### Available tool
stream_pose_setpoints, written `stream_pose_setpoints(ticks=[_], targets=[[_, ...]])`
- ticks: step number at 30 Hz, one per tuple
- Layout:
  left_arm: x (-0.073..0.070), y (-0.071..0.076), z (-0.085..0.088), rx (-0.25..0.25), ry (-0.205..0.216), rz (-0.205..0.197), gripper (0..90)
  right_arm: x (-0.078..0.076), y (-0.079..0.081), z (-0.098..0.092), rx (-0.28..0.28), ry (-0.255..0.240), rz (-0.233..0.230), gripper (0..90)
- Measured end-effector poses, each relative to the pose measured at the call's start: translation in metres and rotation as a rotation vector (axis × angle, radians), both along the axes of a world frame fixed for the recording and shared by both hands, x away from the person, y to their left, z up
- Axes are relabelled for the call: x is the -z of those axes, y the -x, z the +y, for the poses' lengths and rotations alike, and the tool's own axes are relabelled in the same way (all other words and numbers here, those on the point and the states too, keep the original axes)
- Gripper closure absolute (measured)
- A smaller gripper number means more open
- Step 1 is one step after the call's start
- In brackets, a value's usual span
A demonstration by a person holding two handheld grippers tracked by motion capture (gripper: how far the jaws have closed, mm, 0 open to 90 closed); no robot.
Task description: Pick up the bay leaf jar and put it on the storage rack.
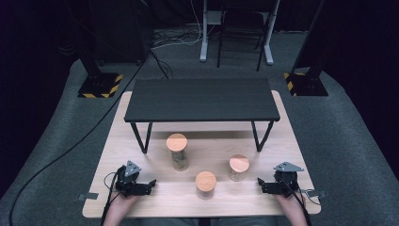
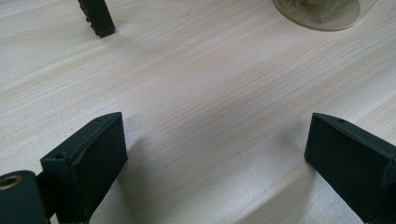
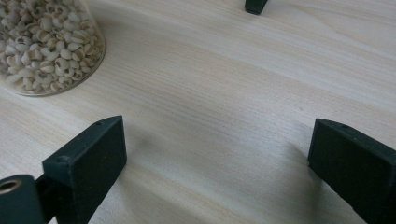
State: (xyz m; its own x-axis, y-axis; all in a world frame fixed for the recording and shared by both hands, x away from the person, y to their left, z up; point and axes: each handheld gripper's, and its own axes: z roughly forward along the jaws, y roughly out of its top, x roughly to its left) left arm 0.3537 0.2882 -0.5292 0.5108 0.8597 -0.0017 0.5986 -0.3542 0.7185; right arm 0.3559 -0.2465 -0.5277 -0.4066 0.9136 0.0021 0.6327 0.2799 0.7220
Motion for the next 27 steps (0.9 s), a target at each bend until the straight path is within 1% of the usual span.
stream_pose_setpoints(ticks=[5, 7, 8, 10, 17, 18, 19, 21, 22, 23, 24, 27], targets=[[0.000, 0.000, 0.000, -0.005, 0.001, 0.000, 5.1, 0.000, 0.000, 0.000, -0.001, 0.000, -0.001, 3.6], [0.000, 0.000, 0.000, -0.007, 0.008, -0.001, 5.5, 0.000, 0.000, 0.000, -0.001, 0.000, 0.000, 3.6], [-0.001, 0.000, 0.000, -0.003, 0.021, 0.004, 5.7, 0.000, 0.000, 0.000, -0.001, 0.000, 0.000, 3.6], [-0.001, 0.001, 0.001, -0.002, 0.022, 0.002, 6.0, 0.000, 0.000, 0.000, -0.001, 0.000, 0.000, 3.6], [-0.009, 0.004, 0.004, -0.003, 0.041, -0.020, 7.2, 0.000, 0.001, 0.000, 0.000, -0.001, -0.001, 3.6], [-0.012, 0.004, 0.005, -0.007, 0.055, -0.027, 7.2, 0.000, 0.001, 0.000, 0.000, -0.001, -0.001, 3.6], [-0.012, 0.004, 0.005, -0.007, 0.055, -0.027, 7.2, 0.000, 0.001, 0.000, 0.000, -0.001, -0.001, 3.6], [-0.016, 0.005, 0.005, -0.007, 0.070, -0.034, 7.3, 0.000, 0.001, 0.000, 0.000, -0.001, -0.001, 3.6], [-0.019, 0.006, 0.006, -0.006, 0.075, -0.045, 7.3, 0.000, 0.001, 0.000, 0.000, -0.001, -0.001, 3.6], [-0.019, 0.006, 0.006, -0.006, 0.075, -0.045, 7.3, 0.000, 0.001, 0.000, 0.000, -0.001, -0.001, 3.6], [-0.023, 0.007, 0.005, -0.005, 0.077, -0.054, 7.3, 0.000, 0.001, 0.000, 0.001, -0.001, 0.000, 3.6], [-0.026, 0.009, 0.005, -0.005, 0.083, -0.061, 7.3, 0.000, 0.001, 0.000, 0.001, -0.001, 0.000, 3.5]])
